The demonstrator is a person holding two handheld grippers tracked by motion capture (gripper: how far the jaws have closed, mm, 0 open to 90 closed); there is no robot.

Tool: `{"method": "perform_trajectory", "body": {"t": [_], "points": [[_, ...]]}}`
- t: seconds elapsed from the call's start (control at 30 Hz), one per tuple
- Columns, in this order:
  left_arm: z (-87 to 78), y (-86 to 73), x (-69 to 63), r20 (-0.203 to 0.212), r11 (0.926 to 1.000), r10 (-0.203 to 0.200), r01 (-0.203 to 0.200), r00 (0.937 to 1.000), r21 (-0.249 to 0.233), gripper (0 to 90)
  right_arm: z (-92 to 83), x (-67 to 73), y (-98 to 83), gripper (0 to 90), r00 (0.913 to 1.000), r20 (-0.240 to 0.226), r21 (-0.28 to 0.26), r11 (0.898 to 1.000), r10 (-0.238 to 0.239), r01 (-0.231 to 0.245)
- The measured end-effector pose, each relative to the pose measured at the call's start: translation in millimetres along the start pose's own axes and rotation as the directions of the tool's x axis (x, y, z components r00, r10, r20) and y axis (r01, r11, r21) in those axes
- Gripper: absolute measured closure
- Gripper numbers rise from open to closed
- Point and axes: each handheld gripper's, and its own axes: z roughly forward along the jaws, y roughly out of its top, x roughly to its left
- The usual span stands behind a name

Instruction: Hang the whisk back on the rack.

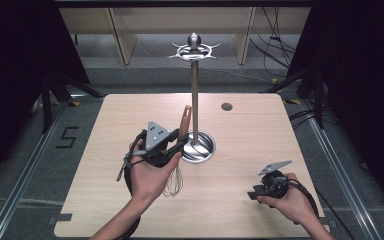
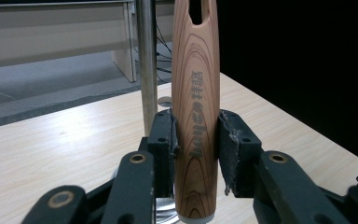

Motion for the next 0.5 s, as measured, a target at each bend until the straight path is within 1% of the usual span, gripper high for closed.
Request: {"method": "perform_trajectory", "body": {"t": [0.17, 0.43, 0.47, 0.5], "points": [[0.4, 3.9, -0.9, -0.013, 0.9999, 0.002, -0.002, 0.9999, -0.015, 67.4, 0.0, -0.2, -0.2, 63.2, 1.0, -0.001, -0.002, 1.0, 0.001, -0.001], [-0.2, 8.4, -2.3, -0.019, 0.9995, -0.001, 0.0, 0.9998, -0.03, 67.4, -0.1, -0.1, -0.2, 63.2, 1.0, 0.0, -0.008, 1.0, 0.004, -0.004], [-0.4, 9.3, -2.3, -0.019, 0.9994, -0.001, 0.001, 0.9998, -0.034, 67.4, -0.4, 1.5, -0.3, 63.1, 0.9998, -0.004, 0.002, 1.0, 0.02, -0.02], [-0.4, 10.5, -2.7, -0.02, 0.9992, -0.002, 0.002, 0.9998, -0.039, 67.4, -0.1, 0.0, -0.2, 63.1, 1.0, 0.0, -0.002, 1.0, 0.005, -0.005]]}}
